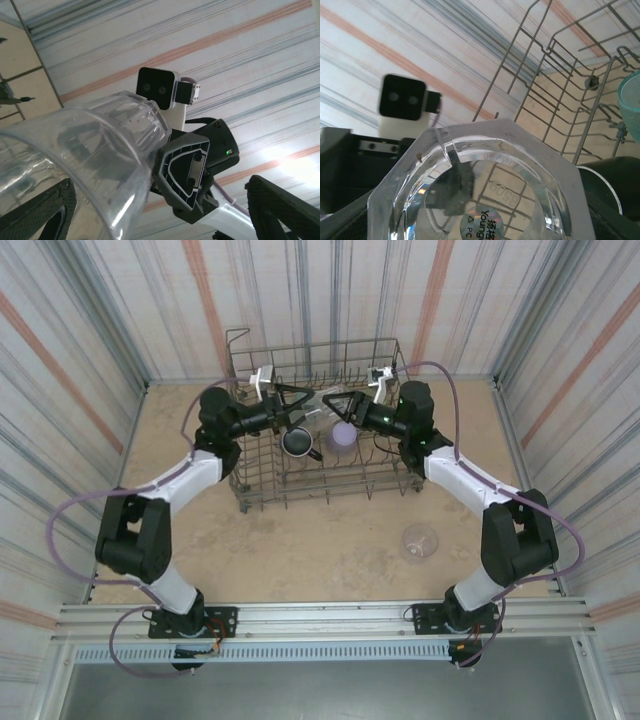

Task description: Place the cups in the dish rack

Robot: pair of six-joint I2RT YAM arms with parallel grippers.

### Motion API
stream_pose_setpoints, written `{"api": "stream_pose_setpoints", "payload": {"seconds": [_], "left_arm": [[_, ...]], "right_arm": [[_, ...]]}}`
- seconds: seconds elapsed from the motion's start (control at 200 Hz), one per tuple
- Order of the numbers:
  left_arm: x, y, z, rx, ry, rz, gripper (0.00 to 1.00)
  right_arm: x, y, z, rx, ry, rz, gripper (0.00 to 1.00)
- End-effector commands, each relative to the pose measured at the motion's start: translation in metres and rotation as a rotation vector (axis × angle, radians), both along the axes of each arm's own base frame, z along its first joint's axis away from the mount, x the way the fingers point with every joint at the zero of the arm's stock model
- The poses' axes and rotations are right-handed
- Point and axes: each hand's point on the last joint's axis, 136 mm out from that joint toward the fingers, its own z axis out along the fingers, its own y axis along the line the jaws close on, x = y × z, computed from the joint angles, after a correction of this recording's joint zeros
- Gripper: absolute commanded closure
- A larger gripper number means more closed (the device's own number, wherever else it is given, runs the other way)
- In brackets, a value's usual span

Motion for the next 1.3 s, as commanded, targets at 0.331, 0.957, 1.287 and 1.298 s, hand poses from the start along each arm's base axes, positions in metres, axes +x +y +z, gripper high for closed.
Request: {"api": "stream_pose_setpoints", "payload": {"seconds": [0.331, 0.957, 1.287, 1.298], "left_arm": [[-0.023, 0.09, 0.006, 0.304, -0.032, 0.282, 0.01], [-0.049, 0.167, -0.003, 0.449, 0.05, 0.487, 0.01], [-0.058, 0.178, -0.012, 0.541, 0.039, 0.525, 0.01], [-0.058, 0.177, -0.012, 0.54, 0.04, 0.523, 0.01]], "right_arm": [[-0.008, 0.025, 0.002, -0.283, -0.151, 0.028, 0.63], [-0.031, 0.091, -0.049, -0.548, -0.252, 0.166, 0.64], [-0.045, 0.118, -0.077, -0.597, -0.296, 0.249, 0.64], [-0.046, 0.119, -0.078, -0.6, -0.299, 0.254, 0.64]]}}
